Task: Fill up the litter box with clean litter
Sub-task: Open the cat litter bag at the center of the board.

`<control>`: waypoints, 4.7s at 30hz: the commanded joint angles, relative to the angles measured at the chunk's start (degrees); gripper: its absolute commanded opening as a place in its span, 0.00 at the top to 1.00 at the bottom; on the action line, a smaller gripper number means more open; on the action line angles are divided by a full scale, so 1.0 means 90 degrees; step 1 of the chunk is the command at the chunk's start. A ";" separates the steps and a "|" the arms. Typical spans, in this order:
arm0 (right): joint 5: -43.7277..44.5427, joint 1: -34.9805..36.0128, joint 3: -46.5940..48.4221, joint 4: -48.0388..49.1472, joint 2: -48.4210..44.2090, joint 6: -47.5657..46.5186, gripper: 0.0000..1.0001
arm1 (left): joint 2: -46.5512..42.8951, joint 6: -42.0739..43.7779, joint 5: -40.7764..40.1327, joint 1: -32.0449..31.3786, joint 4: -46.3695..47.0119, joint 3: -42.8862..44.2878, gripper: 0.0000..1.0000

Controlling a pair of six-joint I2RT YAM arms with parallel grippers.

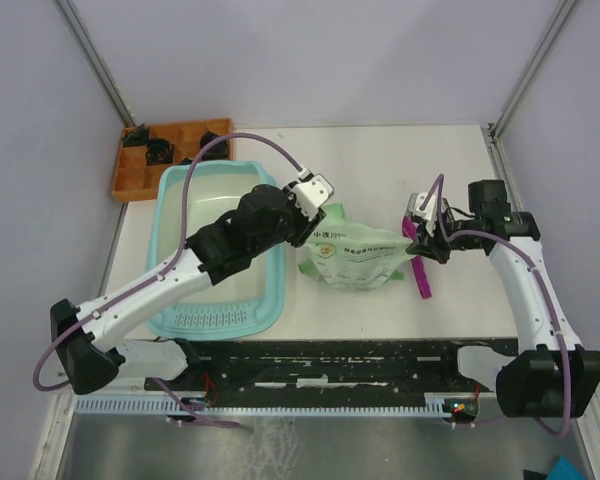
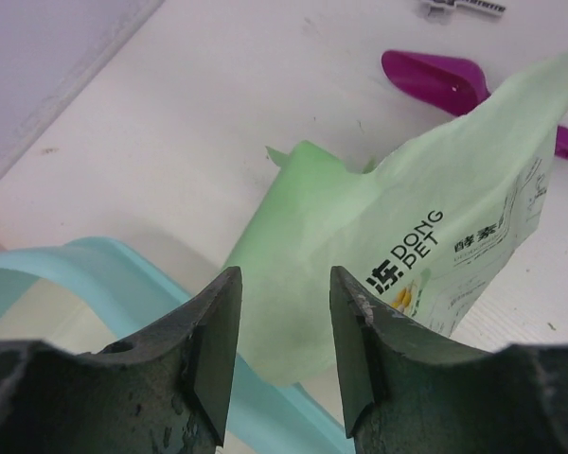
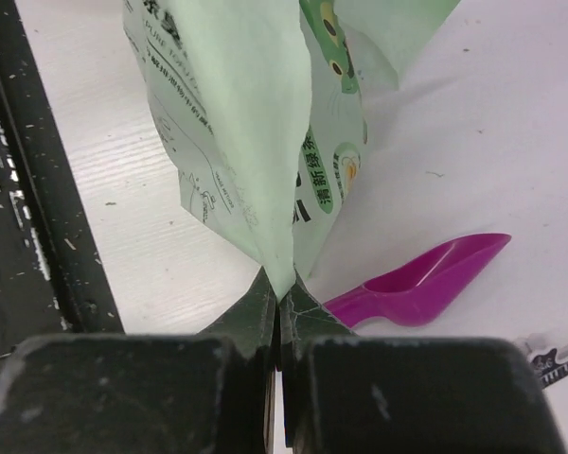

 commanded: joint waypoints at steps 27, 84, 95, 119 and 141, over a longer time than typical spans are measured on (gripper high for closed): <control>0.0367 -0.0031 -0.1315 0.1672 -0.1186 -0.0449 0.98 | 0.1527 -0.2201 0.5323 0.2744 0.1077 0.0974 0.36; 0.0634 -0.0030 -0.1308 0.1721 -0.1242 -0.0485 0.98 | 0.2420 -0.3148 0.7177 0.2945 0.0859 0.1233 0.50; 0.0832 -0.0029 -0.1287 0.1912 -0.1320 0.0072 0.90 | 0.2024 -0.3100 0.7369 0.2568 0.1191 0.1432 0.97; -0.0051 -0.0026 0.0414 0.1779 -0.1127 0.2587 0.88 | 0.0819 -0.2237 0.6027 0.2220 0.3247 0.0781 0.97; -0.1006 -0.0025 0.2338 -0.4122 0.1108 -0.3303 0.47 | 0.0496 -0.2176 0.5916 0.2216 0.3184 0.0435 0.97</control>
